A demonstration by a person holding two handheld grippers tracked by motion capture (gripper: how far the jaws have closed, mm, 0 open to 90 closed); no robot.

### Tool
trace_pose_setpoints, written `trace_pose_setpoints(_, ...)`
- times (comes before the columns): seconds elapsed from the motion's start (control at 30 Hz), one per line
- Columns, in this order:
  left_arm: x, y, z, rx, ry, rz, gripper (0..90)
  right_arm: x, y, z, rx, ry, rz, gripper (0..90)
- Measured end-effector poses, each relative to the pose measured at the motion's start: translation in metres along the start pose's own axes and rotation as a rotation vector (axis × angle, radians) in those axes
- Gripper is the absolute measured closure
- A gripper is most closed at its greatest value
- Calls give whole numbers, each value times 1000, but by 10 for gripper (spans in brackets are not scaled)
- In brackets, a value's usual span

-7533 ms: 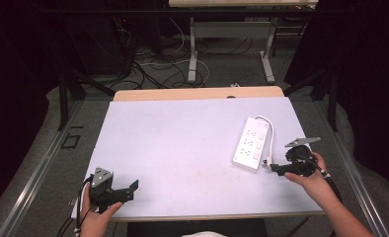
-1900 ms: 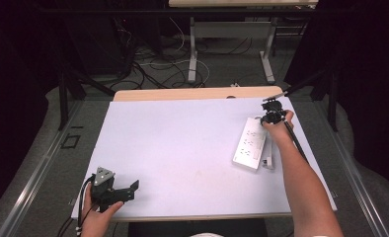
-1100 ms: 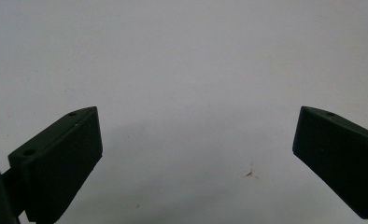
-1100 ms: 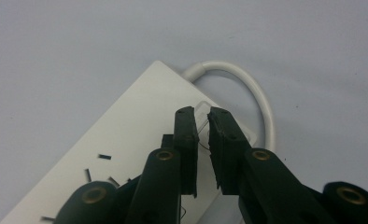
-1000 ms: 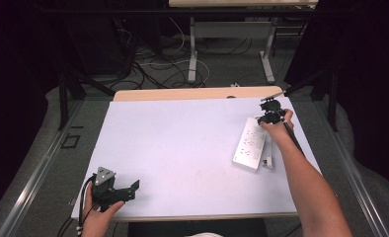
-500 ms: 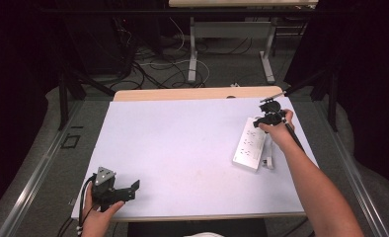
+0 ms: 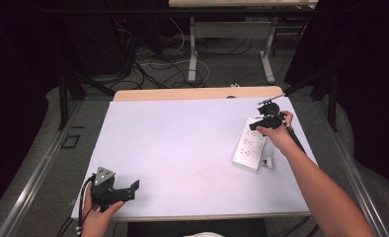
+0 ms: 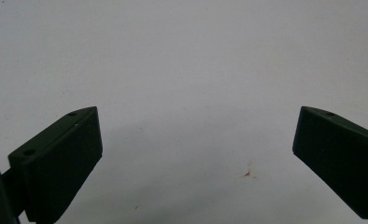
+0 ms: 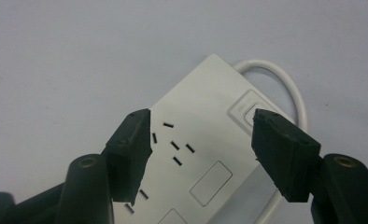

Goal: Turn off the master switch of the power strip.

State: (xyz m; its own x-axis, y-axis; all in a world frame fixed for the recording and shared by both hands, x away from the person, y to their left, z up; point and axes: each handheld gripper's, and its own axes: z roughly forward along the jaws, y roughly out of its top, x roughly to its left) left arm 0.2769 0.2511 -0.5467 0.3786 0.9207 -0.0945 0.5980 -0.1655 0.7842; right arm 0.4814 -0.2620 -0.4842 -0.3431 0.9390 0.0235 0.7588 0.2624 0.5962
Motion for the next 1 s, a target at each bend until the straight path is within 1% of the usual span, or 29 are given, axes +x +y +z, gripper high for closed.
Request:
trace_pose_setpoints(0.03, 0, 0, 0, -1, 0, 0, 15, 0, 0, 0, 0, 0, 0, 318)
trace_pose_setpoints(0.07, 0, 0, 0, 0, 0, 0, 15, 3, -1, -2, -6, 12, 16, 274)
trace_pose_setpoints(0.1, 0, 0, 0, 0, 0, -1, 15, 3, -1, -2, -6, 12, 16, 274)
trace_pose_setpoints(0.13, 0, 0, 0, 0, 0, -1, 15, 5, -2, -5, -12, 44, 11, 253)
trace_pose_setpoints(0.17, 0, 0, 0, 0, 0, -1, 15, 5, -2, -5, -12, 44, 11, 233)
trace_pose_setpoints(0.2, 0, 0, 0, 0, 0, 0, 15, 6, -3, -6, -13, 53, 16, 210)
trace_pose_setpoints(0.3, 0, 0, 0, 0, 0, 0, 15, 13, -6, -11, -6, 79, 35, 178)
trace_pose_setpoints(0.33, 0, 0, 0, -1, 0, 2, 15, 17, -8, -15, -6, 84, 24, 164)
trace_pose_setpoints(0.4, 0, 0, 0, -2, 1, 1, 15, 19, -9, -17, -5, 91, 17, 163)
trace_pose_setpoints(0.5, 0, 0, -1, -2, 1, 2, 15, 25, -13, -23, -15, 67, -25, 156)
trace_pose_setpoints(0.6, 0, 0, -1, -1, -1, 0, 15, 29, -16, -29, -30, 55, -53, 154)
trace_pose_setpoints(0.63, 0, 0, -1, -1, -1, 0, 15, 31, -17, -31, -32, 54, -51, 154)
trace_pose_setpoints(0.67, 0, 0, -1, -1, -1, 1, 15, 32, -18, -33, -26, 64, -57, 151)
trace_pose_setpoints(0.7, 0, 0, -1, -1, -1, 0, 15, 34, -19, -34, -28, 67, -52, 150)
trace_pose_setpoints(0.73, 0, 0, -1, 0, -2, 1, 15, 35, -20, -35, -21, 69, -58, 148)
trace_pose_setpoints(0.77, -1, 0, -1, -1, -2, -1, 15, 35, -21, -36, -18, 65, -77, 145)
trace_pose_setpoints(0.8, -1, 0, -1, -2, -2, -2, 15, 36, -22, -37, -12, 52, -80, 145)
trace_pose_setpoints(0.83, -1, 0, -1, -2, -2, -3, 15, 37, -23, -38, -11, 50, -93, 140)
trace_pose_setpoints(0.9, -1, 0, -1, -3, -3, -3, 15, 38, -25, -39, 0, 58, -84, 107)
trace_pose_setpoints(0.93, -2, 0, -1, -1, -4, -4, 15, 38, -26, -39, 4, 48, -90, 80)
trace_pose_setpoints(1.0, -1, 0, -2, 0, -4, -2, 15, 39, -30, -40, -11, 68, -71, 11)
